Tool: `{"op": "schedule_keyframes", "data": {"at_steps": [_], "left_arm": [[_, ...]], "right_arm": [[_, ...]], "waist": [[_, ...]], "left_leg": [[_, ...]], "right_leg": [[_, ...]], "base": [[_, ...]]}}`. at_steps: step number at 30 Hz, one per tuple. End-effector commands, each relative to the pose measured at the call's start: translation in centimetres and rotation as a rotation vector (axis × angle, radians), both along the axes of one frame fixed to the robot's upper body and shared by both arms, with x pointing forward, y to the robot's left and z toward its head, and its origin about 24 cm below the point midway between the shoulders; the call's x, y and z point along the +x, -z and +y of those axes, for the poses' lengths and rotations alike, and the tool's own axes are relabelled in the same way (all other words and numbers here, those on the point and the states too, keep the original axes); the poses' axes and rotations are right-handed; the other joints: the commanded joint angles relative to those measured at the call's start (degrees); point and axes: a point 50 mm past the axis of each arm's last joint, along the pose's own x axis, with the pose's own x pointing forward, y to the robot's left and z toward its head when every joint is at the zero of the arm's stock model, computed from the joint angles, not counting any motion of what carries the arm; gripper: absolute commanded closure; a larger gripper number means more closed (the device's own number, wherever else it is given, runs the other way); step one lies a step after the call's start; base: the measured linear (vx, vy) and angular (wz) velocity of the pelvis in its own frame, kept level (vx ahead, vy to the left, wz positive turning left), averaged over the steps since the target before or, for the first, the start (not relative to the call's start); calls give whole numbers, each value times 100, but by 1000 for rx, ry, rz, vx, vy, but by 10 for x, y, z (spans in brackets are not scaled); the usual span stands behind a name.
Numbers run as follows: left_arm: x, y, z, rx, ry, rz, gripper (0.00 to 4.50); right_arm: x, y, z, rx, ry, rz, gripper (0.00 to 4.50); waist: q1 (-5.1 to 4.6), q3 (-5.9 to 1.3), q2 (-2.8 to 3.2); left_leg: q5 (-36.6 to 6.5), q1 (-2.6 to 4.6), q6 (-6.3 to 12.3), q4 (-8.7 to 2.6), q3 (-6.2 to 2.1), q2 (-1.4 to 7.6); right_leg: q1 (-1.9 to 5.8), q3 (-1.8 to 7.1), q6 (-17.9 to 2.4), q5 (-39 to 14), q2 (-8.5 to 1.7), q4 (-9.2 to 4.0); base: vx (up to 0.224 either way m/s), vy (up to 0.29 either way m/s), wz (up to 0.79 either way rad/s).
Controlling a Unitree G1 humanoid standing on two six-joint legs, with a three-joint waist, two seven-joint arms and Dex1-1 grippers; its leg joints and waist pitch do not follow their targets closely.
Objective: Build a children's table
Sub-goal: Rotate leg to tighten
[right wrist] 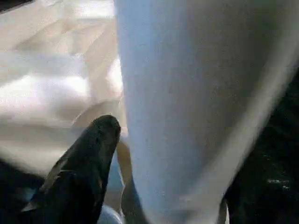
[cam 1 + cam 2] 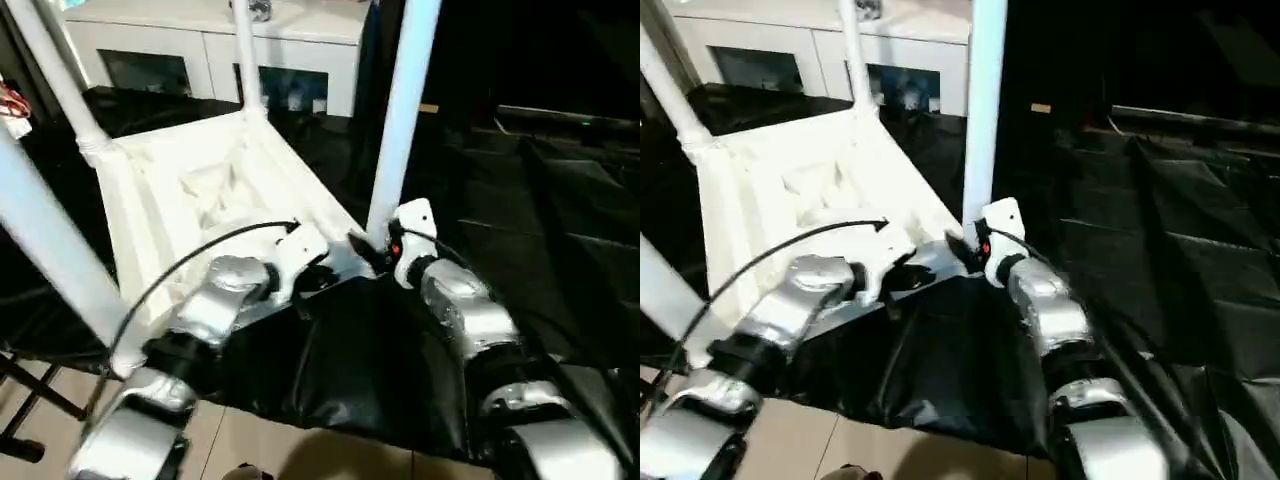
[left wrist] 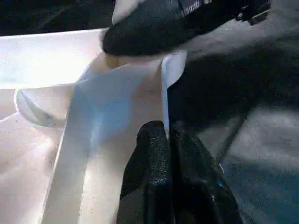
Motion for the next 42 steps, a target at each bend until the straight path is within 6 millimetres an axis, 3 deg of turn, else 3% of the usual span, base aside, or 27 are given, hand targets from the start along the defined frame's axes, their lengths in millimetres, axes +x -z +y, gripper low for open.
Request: {"op": "schedule_keyframes", "data": {"at_steps": [1, 4, 9, 16, 24, 31, 36, 39, 42], "left_arm": [[-3, -16, -10, -93, 107, -64, 450], [-9, -17, -2, -80, 170, -44, 450], [-14, -17, 7, -72, 229, -17, 450], [-19, -18, 16, -64, 279, 16, 450], [-23, -18, 19, -57, 299, 34, 450], [-25, -16, 20, -51, 303, 40, 450], [-22, -14, 22, -33, 248, 24, 450], [-12, -13, 18, -32, 152, -6, 450], [-1, -14, 2, -56, 51, -40, 450]], "right_arm": [[-4, 3, 1, -21, -107, 28, 120], [-11, 0, -9, -67, -254, 26, 120], [-20, -2, -18, -112, -393, 41, 120], [-26, -7, -21, -79, -495, 65, 120], [-31, -5, -20, -71, -546, 102, 179], [-33, -3, -20, -73, -555, 112, 185], [-33, 1, -18, -67, -510, 114, 185], [-24, 7, -15, -65, -351, 96, 185], [-15, 15, -3, -9, -129, 96, 186]], "waist": [[19, -425, -39], [49, -441, -20], [85, -440, -29], [136, -426, -31], [159, -434, -17], [169, -435, -21], [167, -434, -20], [128, -411, -20], [92, -402, -25]], "left_leg": [[-1282, 88, 181, -414, -95, 296], [-1029, 83, 320, -389, -87, 315], [-984, 82, 395, -376, -72, 321], [-1240, 111, 271, -391, -49, 337], [-1178, 117, 200, -390, -28, 349], [-1166, 118, 194, -388, -26, 347], [-1164, 118, 188, -386, -25, 345], [-1284, 117, 97, -409, -32, 335], [-1539, 154, -103, -427, -48, 321]], "right_leg": [[272, 303, -1189, -1284, -324, -434], [295, 281, -1378, -766, -297, -358], [296, 287, -1483, -607, -296, -326], [275, 298, -1437, -1020, -306, -363], [266, 294, -1408, -963, -307, -350], [267, 295, -1395, -952, -306, -346], [264, 297, -1385, -1001, -307, -352], [247, 304, -1337, -1203, -312, -382], [230, 310, -1177, -1740, -332, -452]], "base": [[0, 0, 0], [0, 0, 0], [0, 0, 0], [0, 0, 0], [0, 0, 0], [0, 0, 0], [0, 0, 0], [0, 0, 0], [0, 0, 0]]}}
